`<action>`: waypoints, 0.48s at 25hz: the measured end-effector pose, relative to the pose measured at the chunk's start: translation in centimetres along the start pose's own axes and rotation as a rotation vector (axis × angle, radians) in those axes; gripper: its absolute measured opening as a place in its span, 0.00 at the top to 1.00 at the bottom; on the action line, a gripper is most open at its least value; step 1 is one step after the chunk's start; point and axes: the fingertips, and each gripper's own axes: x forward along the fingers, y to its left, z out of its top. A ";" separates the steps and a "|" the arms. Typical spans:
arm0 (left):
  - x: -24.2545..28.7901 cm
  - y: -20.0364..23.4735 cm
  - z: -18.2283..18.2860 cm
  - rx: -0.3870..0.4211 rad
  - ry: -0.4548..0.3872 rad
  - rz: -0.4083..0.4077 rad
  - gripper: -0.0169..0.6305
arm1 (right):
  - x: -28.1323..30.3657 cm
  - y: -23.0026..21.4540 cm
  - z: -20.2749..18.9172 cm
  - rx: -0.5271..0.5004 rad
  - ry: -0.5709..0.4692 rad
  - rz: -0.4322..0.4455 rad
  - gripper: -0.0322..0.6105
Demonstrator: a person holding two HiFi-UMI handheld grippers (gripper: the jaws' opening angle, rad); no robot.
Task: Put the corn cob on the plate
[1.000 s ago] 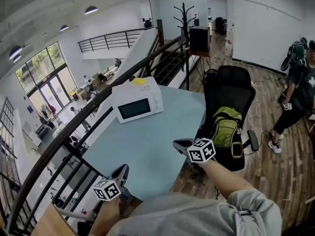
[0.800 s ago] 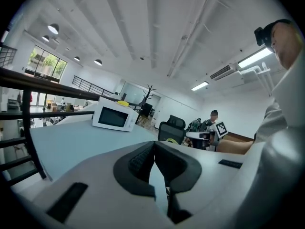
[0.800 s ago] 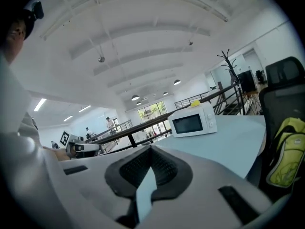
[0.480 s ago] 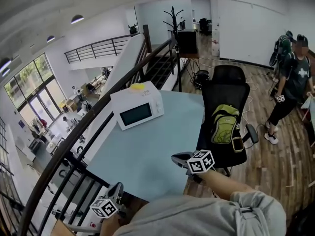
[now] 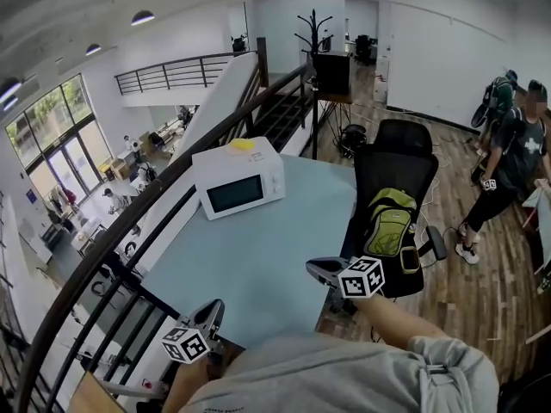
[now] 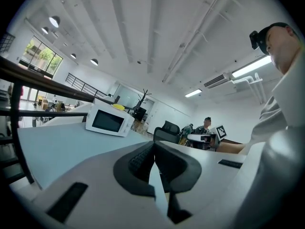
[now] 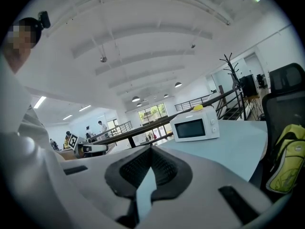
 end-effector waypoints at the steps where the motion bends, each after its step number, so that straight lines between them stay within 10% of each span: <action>1: 0.1 0.0 -0.1 0.000 0.003 0.003 0.95 | -0.1 -0.2 0.0 0.000 0.000 0.000 0.92; 12: 0.1 -0.3 -0.2 0.000 0.030 0.035 0.95 | 0.0 -0.8 -1.0 0.019 0.004 0.031 0.93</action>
